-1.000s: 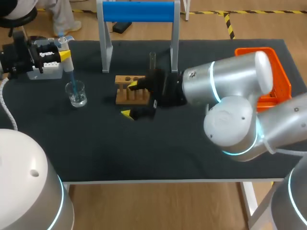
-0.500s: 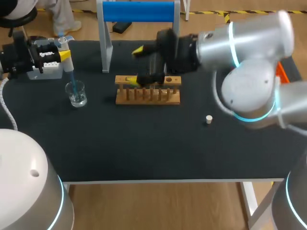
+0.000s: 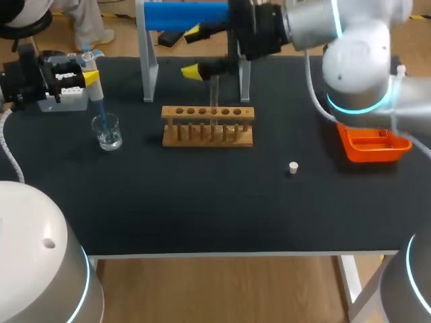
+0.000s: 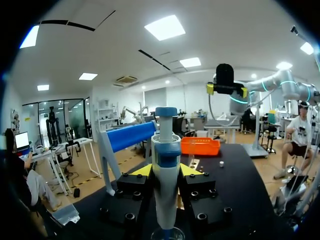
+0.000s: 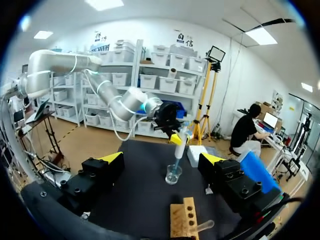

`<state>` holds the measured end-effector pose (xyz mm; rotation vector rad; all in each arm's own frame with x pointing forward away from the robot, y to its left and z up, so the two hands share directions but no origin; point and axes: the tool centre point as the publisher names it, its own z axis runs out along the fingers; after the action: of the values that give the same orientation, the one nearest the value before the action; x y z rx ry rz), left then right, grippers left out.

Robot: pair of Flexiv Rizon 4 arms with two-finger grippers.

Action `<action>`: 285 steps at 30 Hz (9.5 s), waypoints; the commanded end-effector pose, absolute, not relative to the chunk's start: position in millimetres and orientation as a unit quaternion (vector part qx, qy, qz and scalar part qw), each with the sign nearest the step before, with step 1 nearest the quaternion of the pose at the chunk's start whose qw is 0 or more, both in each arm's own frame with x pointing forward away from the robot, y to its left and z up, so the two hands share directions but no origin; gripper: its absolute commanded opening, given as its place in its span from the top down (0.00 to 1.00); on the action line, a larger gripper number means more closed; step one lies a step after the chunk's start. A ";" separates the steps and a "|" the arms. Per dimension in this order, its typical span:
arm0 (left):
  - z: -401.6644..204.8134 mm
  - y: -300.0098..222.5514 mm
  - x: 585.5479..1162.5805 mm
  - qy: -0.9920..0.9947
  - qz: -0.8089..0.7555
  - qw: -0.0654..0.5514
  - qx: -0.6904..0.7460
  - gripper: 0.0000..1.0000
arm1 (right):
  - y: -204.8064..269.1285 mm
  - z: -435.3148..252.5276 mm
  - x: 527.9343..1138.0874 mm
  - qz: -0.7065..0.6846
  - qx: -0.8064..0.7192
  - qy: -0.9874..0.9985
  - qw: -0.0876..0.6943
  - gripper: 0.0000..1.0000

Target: Invert the test tube, pick up the pipette, mount the tip to pipette, aspirate from beaker and dispense into the tube, eject the tip, return the pipette, and cap with the stopper.

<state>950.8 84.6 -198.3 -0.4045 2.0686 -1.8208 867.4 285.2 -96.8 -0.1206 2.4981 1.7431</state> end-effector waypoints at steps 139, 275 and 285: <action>-198.9 84.4 950.7 0.730 -0.644 0.178 -0.143 1.00 | 498.4 -132.1 948.2 0.493 -0.002 0.870 -0.006 1.00; -198.9 84.4 950.7 0.730 -0.644 0.178 -0.143 1.00 | 193.8 -286.4 963.5 0.473 -0.095 0.876 0.004 0.00; -198.9 84.4 950.7 0.730 -0.644 0.178 -0.143 1.00 | 206.3 -291.5 974.0 0.468 -0.101 0.878 0.019 0.00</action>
<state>951.0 84.4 -199.5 -0.4024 2.0637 -1.8227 970.3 200.8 -289.0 -0.3145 2.7242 1.4491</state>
